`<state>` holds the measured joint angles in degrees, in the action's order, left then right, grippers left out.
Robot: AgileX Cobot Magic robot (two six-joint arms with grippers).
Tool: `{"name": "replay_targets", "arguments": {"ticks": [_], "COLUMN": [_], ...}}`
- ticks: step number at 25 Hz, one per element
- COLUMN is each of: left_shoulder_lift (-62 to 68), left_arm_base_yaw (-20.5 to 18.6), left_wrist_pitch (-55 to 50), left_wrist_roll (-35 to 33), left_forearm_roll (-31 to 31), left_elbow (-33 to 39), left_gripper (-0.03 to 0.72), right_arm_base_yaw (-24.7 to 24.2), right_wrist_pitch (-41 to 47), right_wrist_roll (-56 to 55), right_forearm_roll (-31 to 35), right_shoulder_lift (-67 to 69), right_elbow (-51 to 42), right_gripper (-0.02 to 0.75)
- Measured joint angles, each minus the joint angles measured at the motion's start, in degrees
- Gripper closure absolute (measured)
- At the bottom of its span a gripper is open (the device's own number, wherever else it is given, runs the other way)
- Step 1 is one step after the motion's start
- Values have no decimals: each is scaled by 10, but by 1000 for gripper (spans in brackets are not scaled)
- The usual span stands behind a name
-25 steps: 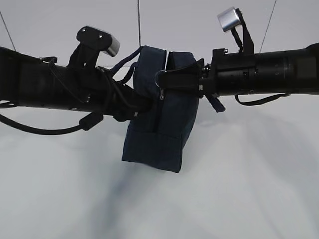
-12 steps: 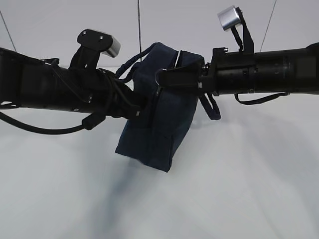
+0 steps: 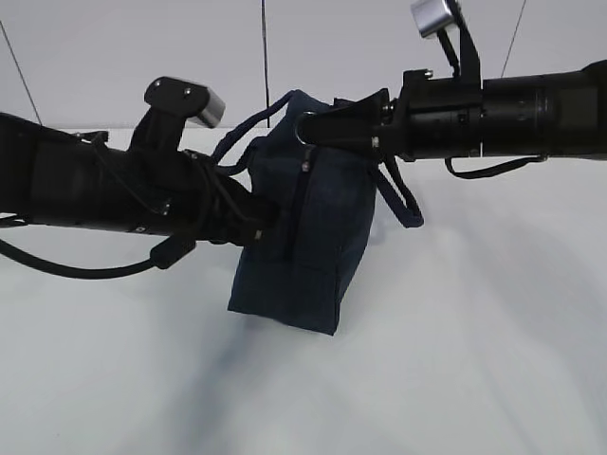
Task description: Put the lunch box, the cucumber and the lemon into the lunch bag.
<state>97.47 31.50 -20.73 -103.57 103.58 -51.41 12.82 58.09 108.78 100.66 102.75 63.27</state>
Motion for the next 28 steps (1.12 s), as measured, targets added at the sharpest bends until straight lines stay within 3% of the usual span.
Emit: {"name": "replay_targets", "arguments": {"ticks": [8, 17, 22, 28], "left_shoulder_lift": [-5, -5, -7, -9], "left_arm_base_yaw": [0, 0, 0, 0], "left_wrist_pitch": [-15, -47, -62, -60], "left_wrist_roll": [13, 79, 115, 120], "left_forearm_roll": [-9, -77, -107, -99], "left_elbow": [12, 12, 13, 18], "left_gripper": [694, 694, 694, 693], "right_arm_base_yaw": [0, 4, 5, 6], "right_wrist_pitch": [-48, -121, -128, -116], "right_wrist_roll": [0, 6, 14, 14], "right_forearm_roll": [0, 0, -4, -6], "right_shoulder_lift": [0, 0, 0, 0], "right_elbow": [24, 27, 27, 27], "right_gripper": [731, 731, 731, 731]}}
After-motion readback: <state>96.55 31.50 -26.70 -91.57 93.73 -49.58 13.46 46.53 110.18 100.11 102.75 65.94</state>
